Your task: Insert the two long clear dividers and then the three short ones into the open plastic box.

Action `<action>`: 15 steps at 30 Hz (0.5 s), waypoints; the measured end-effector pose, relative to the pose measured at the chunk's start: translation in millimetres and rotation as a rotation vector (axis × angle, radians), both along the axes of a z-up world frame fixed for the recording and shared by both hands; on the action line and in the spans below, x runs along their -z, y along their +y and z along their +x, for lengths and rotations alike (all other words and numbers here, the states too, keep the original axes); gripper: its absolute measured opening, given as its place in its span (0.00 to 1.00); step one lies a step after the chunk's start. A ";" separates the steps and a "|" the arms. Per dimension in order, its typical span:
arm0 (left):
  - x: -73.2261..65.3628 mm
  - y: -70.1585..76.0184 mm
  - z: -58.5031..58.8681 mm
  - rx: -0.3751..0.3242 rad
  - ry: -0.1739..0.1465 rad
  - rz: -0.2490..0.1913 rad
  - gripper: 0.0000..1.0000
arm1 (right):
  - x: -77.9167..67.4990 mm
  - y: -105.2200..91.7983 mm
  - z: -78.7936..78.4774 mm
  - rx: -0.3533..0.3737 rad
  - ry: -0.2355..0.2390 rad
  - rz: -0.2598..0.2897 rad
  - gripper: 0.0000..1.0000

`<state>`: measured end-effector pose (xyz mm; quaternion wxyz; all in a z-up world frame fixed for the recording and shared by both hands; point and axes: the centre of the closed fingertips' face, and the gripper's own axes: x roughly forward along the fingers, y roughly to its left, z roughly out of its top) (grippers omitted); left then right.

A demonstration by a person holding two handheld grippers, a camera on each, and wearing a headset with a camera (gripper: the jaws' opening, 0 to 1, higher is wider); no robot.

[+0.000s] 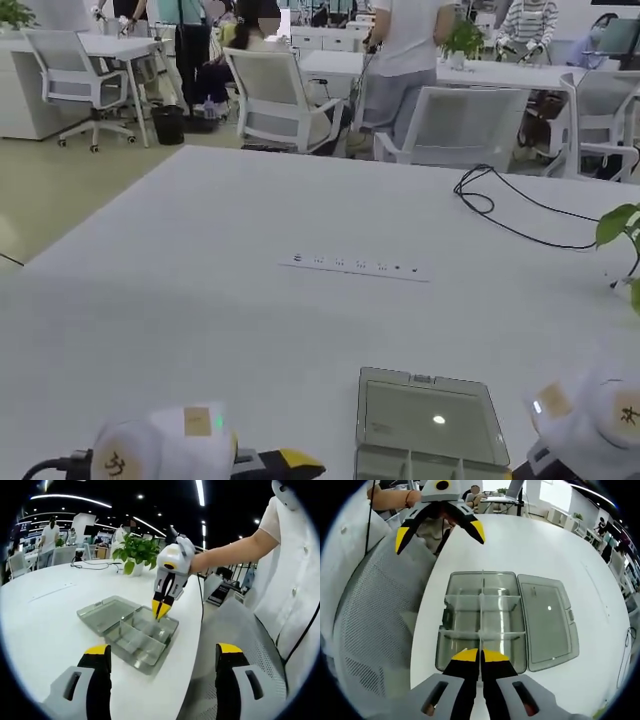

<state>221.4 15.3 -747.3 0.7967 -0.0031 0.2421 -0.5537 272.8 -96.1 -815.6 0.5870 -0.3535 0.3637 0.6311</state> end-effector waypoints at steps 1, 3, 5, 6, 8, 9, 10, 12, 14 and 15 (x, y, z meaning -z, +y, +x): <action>0.2 0.2 0.1 0.001 -0.001 0.001 0.87 | 0.8 0.1 -0.2 0.000 -0.001 -0.002 0.03; 0.1 0.1 0.1 0.001 -0.001 0.001 0.87 | 2.0 0.0 -0.6 -0.002 -0.002 -0.008 0.03; 0.2 0.2 0.2 0.001 0.000 0.001 0.87 | 3.0 -0.4 -0.5 -0.004 -0.004 -0.015 0.03; 0.3 0.1 0.2 0.001 0.000 0.002 0.88 | 3.4 -0.5 -0.6 -0.006 -0.005 -0.017 0.03; 0.5 0.0 0.2 0.001 0.001 0.003 0.88 | 4.7 -0.7 -0.7 -0.010 -0.009 -0.024 0.03; 0.5 0.0 0.1 0.003 -0.001 0.004 0.88 | 5.3 -0.8 -0.4 -0.012 -0.012 -0.027 0.03; 0.5 0.0 0.0 0.003 -0.001 0.004 0.88 | 5.3 -1.0 -0.3 -0.012 -0.013 -0.028 0.03; 0.6 0.3 -0.1 0.003 0.000 0.005 0.88 | 5.3 -1.0 0.0 -0.011 -0.013 -0.026 0.03; 1.4 1.0 0.2 0.002 0.001 0.007 0.88 | 5.8 -1.1 0.4 -0.008 -0.013 -0.023 0.03; 1.5 1.1 0.3 0.001 0.001 0.007 0.88 | 6.0 -1.2 0.6 -0.006 -0.014 -0.023 0.03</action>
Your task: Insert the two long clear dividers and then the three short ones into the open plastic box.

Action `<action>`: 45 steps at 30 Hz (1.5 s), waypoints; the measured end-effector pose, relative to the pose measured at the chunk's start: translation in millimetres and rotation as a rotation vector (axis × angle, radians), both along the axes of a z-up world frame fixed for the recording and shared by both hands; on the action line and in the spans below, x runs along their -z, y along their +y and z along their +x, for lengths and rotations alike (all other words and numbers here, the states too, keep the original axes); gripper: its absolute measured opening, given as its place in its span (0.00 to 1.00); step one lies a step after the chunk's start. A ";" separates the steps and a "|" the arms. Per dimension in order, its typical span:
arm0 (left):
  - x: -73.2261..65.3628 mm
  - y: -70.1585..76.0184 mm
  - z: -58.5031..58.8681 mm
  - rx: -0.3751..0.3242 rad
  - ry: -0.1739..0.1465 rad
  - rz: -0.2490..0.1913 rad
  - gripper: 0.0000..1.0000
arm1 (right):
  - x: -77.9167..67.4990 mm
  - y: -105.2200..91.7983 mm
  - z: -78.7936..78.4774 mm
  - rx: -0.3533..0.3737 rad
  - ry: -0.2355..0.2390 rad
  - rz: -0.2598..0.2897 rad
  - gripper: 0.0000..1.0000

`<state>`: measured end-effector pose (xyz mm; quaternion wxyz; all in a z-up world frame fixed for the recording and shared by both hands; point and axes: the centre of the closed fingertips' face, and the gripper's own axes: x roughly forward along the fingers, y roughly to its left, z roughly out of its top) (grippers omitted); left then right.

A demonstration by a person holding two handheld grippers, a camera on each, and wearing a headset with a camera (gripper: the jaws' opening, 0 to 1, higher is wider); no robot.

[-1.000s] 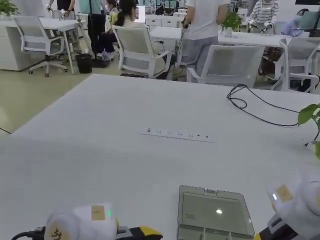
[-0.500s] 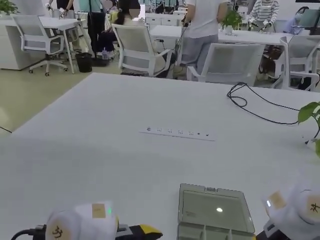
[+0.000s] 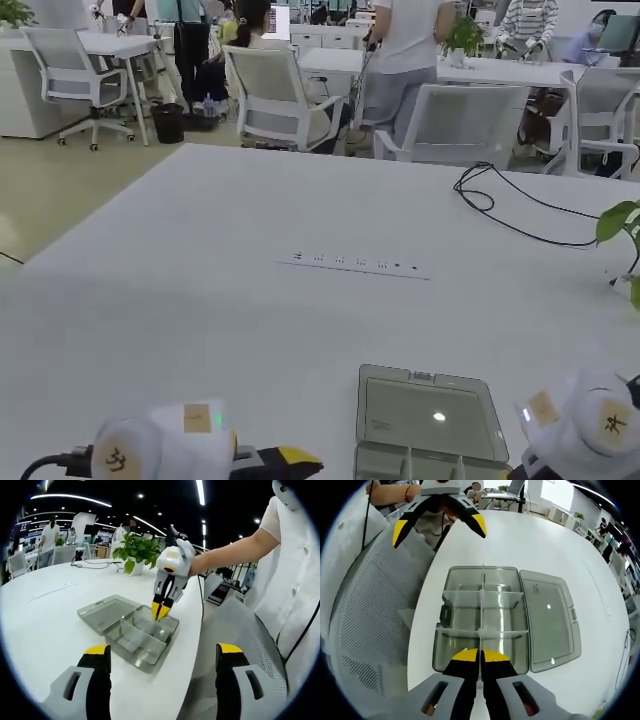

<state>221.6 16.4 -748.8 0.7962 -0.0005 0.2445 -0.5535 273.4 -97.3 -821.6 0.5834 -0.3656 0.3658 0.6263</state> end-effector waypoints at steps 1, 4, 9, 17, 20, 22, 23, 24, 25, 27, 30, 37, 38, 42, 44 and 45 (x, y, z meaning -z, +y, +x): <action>-0.1 0.0 0.1 -0.001 0.000 0.000 0.88 | 0.3 -0.1 0.0 0.002 0.000 0.000 0.03; 0.3 0.2 -0.1 -0.001 0.000 0.002 0.88 | 1.6 -0.2 -0.2 0.004 -0.003 0.000 0.03; 0.5 1.6 -0.5 -0.006 0.003 0.002 0.88 | 2.9 -0.5 0.3 0.012 -0.008 -0.002 0.03; 1.8 4.4 -0.6 -0.010 0.004 0.011 0.89 | -4.3 -2.3 1.2 0.042 -0.025 0.021 0.09; 2.2 5.8 -0.5 -0.010 0.003 0.016 0.89 | -10.2 -3.0 1.3 0.058 -0.031 0.038 0.12; 2.2 7.0 -0.2 -0.011 0.001 0.018 0.90 | -14.4 -4.2 0.8 0.072 -0.031 0.053 0.15; 2.2 7.7 -0.1 -0.012 0.001 0.019 0.90 | -17.1 -5.2 0.2 0.080 -0.032 0.062 0.16; 2.1 8.1 -0.1 -0.013 0.001 0.020 0.90 | -19.0 -6.2 -0.2 0.085 -0.033 0.067 0.17; 2.2 8.9 -0.1 -0.015 0.000 0.022 0.91 | -22.2 -7.5 -0.2 0.095 -0.038 0.077 0.18; 2.1 10.2 0.2 -0.015 -0.001 0.025 0.91 | -27.1 -10.4 -0.3 0.112 -0.043 0.092 0.20; 2.4 11.6 0.6 -0.016 -0.004 0.030 0.94 | -32.7 -14.2 0.1 0.141 -0.049 0.110 0.25; 3.3 15.8 1.3 -0.023 -0.008 0.039 0.97 | -48.0 -28.0 -4.4 0.208 -0.050 0.166 0.34; 3.3 16.4 1.0 -0.023 -0.008 0.041 0.98 | -49.9 -29.9 -6.2 0.222 -0.047 0.179 0.35; 3.4 19.0 0.9 -0.029 -0.014 0.048 1.00 | -54.4 -38.5 -12.9 0.260 -0.054 0.204 0.42; 3.7 19.7 0.5 -0.031 -0.014 0.050 1.00 | -55.7 -42.2 -15.3 0.283 -0.052 0.218 0.47; 4.3 20.0 0.2 -0.031 -0.013 0.052 1.00 | -56.2 -45.4 -16.8 0.301 -0.053 0.224 0.50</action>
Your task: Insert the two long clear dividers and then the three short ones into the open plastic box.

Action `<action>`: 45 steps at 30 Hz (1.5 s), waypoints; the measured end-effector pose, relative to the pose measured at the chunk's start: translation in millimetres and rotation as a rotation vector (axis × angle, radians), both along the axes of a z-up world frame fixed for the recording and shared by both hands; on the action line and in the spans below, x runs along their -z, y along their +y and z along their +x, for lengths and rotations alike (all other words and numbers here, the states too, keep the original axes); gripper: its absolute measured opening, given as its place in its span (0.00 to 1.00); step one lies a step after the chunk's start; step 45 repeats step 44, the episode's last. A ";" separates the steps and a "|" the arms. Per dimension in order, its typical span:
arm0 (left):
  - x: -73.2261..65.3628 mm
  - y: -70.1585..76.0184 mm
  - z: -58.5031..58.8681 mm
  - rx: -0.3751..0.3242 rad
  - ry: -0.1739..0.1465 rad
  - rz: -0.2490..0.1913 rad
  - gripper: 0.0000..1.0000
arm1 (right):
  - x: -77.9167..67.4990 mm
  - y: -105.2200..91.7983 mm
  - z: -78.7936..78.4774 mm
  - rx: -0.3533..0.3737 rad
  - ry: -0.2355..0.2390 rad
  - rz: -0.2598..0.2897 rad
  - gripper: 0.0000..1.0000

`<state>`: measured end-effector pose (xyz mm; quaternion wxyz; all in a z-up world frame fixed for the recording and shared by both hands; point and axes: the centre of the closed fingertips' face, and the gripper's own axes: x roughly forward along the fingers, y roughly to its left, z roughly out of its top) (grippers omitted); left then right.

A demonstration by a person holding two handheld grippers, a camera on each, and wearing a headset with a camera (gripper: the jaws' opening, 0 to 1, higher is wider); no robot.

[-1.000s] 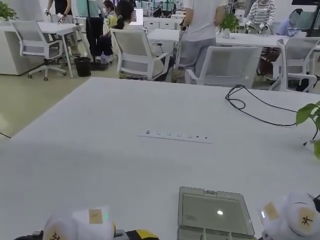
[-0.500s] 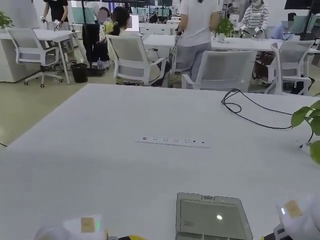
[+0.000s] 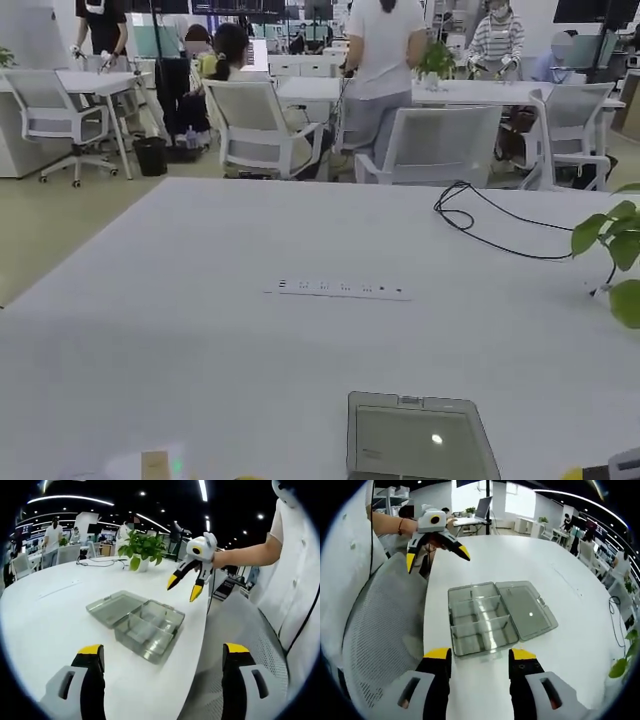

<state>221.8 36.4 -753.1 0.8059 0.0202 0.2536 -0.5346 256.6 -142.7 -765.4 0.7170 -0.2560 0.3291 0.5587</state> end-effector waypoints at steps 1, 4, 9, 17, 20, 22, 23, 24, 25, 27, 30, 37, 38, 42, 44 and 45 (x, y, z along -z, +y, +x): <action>0.4 0.1 -0.6 0.001 0.000 0.003 1.00 | -0.3 -2.2 -0.8 0.010 -0.004 0.005 0.53; 2.1 0.2 -2.6 0.003 0.000 0.010 1.00 | -1.3 -11.5 -2.6 0.062 -0.012 0.033 0.59; 6.2 1.2 -6.0 0.003 -0.002 0.026 1.00 | 2.4 -24.4 -6.9 0.111 -0.017 0.048 0.71; 10.6 4.7 -8.7 -0.010 -0.007 0.044 1.00 | 7.8 -39.1 -19.7 0.181 -0.008 0.094 0.82; 11.7 5.0 -9.2 -0.017 -0.007 0.044 1.00 | 8.7 -44.0 -22.5 0.201 -0.010 0.101 0.83; 13.0 5.2 -9.4 -0.020 -0.010 0.046 1.00 | 10.3 -47.8 -24.1 0.215 -0.006 0.100 0.83; 13.6 5.4 -9.5 -0.022 -0.010 0.047 1.00 | 10.8 -49.1 -24.8 0.218 -0.007 0.099 0.83; 14.1 5.5 -9.6 -0.024 -0.010 0.047 1.00 | 11.4 -50.1 -25.5 0.220 -0.007 0.098 0.83; 14.4 5.6 -9.6 -0.026 -0.010 0.047 1.00 | 12.0 -51.6 -26.0 0.223 -0.005 0.097 0.83; 13.9 5.2 -8.9 -0.036 -0.010 0.038 1.00 | 11.2 -52.2 -26.7 0.229 -0.004 0.097 0.83; 13.6 4.7 -8.5 -0.047 -0.006 0.024 1.00 | 9.8 -52.2 -26.8 0.236 -0.005 0.101 0.83; 12.2 4.1 -9.1 -0.051 -0.007 0.017 1.00 | 9.5 -50.7 -27.0 0.233 -0.008 0.100 0.83; 12.0 4.2 -9.0 -0.052 -0.007 0.016 1.00 | 9.3 -50.5 -26.9 0.232 -0.008 0.100 0.83; 11.5 3.8 -9.4 -0.049 -0.006 0.014 1.00 | 8.2 -50.0 -26.4 0.231 -0.009 0.098 0.82; 11.6 3.6 -9.4 -0.049 -0.006 0.013 1.00 | 8.1 -49.7 -26.5 0.229 -0.011 0.098 0.82; 11.6 3.6 -9.4 -0.049 -0.006 0.013 1.00 | 8.1 -49.7 -26.5 0.229 -0.011 0.098 0.82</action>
